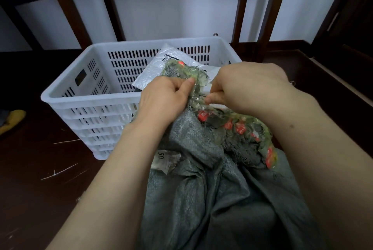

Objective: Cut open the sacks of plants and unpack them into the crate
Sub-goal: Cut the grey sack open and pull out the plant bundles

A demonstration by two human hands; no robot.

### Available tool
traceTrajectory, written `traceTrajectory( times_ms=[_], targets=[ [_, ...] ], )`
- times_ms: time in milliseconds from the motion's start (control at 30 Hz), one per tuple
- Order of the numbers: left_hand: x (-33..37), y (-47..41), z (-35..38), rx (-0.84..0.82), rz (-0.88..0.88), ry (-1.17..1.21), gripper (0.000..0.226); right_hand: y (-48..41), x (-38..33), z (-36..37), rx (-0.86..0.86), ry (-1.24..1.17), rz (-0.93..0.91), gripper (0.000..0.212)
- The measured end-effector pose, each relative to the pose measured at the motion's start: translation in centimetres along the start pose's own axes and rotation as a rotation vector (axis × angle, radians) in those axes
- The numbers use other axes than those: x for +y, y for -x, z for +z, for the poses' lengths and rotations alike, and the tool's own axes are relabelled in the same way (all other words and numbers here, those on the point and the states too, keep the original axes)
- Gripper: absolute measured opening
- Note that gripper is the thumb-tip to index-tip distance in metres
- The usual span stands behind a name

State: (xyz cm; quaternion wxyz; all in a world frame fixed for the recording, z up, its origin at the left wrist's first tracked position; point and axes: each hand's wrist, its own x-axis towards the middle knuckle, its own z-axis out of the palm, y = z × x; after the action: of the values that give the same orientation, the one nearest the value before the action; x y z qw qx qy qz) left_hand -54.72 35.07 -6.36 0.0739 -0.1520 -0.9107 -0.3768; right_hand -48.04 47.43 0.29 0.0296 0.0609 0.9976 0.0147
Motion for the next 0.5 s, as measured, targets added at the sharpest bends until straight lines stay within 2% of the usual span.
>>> traceTrajectory(
  times_ms=[133, 267, 500],
  targets=[
    [-0.2, -0.2, 0.3, 0.024, 0.063, -0.077, 0.036, -0.2, -0.5, 0.6, 0.007, -0.006, -0.016, 0.031],
    [0.2, -0.1, 0.4, 0.039, 0.094, -0.135, 0.031, -0.5, -1.6, 1.5, 0.043, -0.038, -0.013, 0.011],
    [-0.5, -0.2, 0.2, 0.033, 0.009, -0.096, 0.031, -0.7, -1.2, 1.9, 0.018, -0.081, 0.015, 0.017]
  ],
)
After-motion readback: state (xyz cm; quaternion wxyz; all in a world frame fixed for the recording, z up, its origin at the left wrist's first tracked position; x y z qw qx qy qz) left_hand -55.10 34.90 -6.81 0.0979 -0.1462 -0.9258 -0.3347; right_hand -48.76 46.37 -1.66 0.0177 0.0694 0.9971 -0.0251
